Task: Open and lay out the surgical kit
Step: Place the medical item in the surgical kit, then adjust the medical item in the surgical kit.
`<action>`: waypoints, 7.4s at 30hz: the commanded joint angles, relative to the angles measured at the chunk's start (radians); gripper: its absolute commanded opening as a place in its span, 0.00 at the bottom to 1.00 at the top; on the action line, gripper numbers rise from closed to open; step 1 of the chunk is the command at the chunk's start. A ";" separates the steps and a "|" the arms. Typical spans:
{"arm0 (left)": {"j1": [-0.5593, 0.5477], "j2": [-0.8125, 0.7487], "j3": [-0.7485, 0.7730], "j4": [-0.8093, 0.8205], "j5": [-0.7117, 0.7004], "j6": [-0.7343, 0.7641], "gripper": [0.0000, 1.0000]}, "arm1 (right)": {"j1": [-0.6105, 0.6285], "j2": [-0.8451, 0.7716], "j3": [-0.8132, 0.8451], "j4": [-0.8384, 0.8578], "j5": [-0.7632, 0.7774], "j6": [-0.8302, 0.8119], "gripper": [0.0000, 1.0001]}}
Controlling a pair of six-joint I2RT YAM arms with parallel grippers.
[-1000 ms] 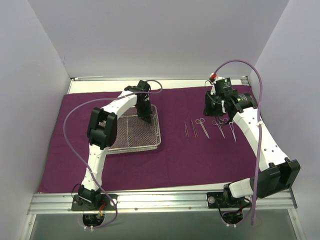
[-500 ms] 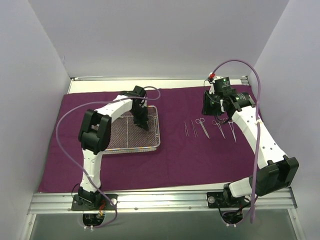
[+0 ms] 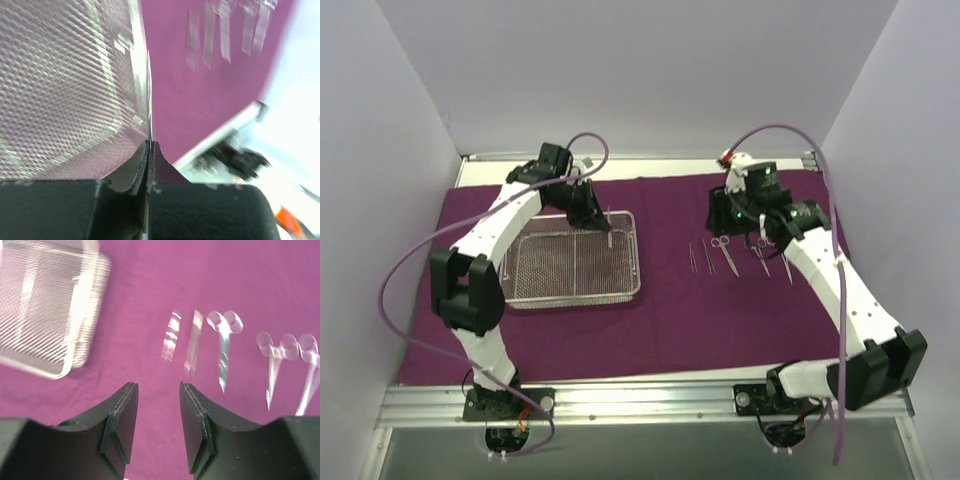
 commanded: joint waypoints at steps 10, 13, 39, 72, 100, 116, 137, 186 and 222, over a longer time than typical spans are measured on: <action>-0.007 -0.433 -0.450 0.330 0.553 -0.427 0.02 | 0.524 -0.143 -0.108 0.322 -0.051 -0.617 0.43; -0.010 -0.523 -0.532 0.449 0.631 -0.535 0.02 | 0.549 -0.152 -0.143 0.348 -0.040 -0.725 0.41; -0.013 -0.781 -1.017 1.472 0.754 -1.618 0.02 | 0.727 -0.175 -0.197 0.515 -0.132 -0.825 0.46; -0.010 -0.727 -0.983 1.466 0.794 -1.690 0.02 | 0.742 -0.052 -0.145 0.601 -0.058 -0.969 0.27; 0.094 -0.691 -0.846 0.994 0.713 -1.246 0.73 | 0.621 -0.161 -0.326 0.578 -0.057 -0.616 0.00; 0.157 -0.337 -0.227 -0.111 0.107 -0.276 0.94 | 0.376 0.063 -0.167 0.140 0.130 0.111 0.00; 0.154 -0.310 -0.127 -0.263 -0.067 0.020 0.94 | 0.225 0.607 0.180 -0.177 0.037 0.185 0.00; 0.163 -0.237 -0.117 -0.254 -0.032 0.026 0.94 | 0.174 0.758 0.254 -0.175 0.064 0.185 0.24; 0.163 -0.194 -0.146 -0.197 -0.012 0.000 0.94 | 0.122 0.715 0.266 -0.100 -0.044 0.062 0.33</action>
